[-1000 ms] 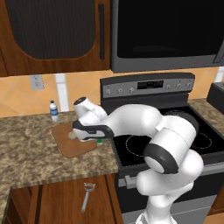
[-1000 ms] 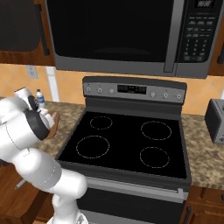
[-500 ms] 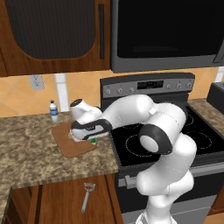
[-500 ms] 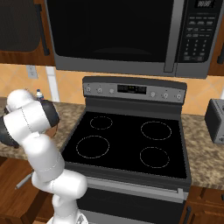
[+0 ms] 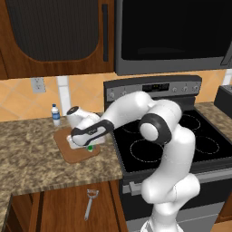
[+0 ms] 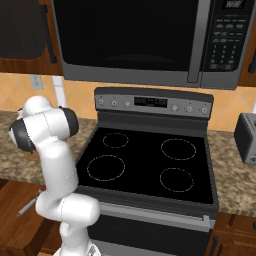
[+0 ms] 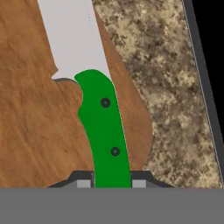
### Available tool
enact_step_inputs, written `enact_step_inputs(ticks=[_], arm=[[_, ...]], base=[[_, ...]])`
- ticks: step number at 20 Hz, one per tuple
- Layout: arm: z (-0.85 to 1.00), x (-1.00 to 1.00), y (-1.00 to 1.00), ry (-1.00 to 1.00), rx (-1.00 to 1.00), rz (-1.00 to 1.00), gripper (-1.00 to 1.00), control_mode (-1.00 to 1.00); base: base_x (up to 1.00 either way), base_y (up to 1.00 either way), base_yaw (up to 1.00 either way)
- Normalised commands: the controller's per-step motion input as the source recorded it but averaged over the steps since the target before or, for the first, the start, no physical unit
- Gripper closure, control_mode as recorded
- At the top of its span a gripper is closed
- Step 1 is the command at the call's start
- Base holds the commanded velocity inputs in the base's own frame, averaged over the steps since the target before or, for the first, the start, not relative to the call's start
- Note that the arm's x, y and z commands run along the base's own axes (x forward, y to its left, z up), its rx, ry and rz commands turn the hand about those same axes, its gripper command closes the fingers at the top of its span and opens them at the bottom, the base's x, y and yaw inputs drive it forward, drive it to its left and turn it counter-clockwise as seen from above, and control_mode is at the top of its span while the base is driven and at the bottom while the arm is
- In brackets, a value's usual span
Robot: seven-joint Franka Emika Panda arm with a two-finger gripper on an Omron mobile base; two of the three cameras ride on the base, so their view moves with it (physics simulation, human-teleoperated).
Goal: Place the appropriate cutting tool for cutting the garlic skin on the cutting board.
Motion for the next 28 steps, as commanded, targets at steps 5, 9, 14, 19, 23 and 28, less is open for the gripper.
enact_step_inputs(ticks=[5, 9, 14, 19, 23, 28], arm=[[-0.17, 0.32, 0.14, 0.00, 0.01, 0.00, 1.00, -1.00], [-0.11, 0.17, 0.06, 0.00, 0.02, 0.00, 1.00, -1.00], [-0.18, 0.03, 0.01, 0.00, 0.02, 0.00, 1.00, -1.00], [-0.31, 0.00, 0.02, 0.00, 0.00, 0.00, -1.00, -1.00], [-0.09, 0.00, 0.00, 0.00, 0.00, 0.00, -1.00, -1.00], [0.49, -0.43, 0.00, -0.06, 0.04, 0.00, -1.00, -1.00]], base=[[0.00, 0.00, 0.00], [0.00, 0.00, 0.00], [0.00, 0.00, 0.00], [0.00, 0.00, 0.00], [0.00, 0.00, 0.00], [0.00, 0.00, 0.00]])
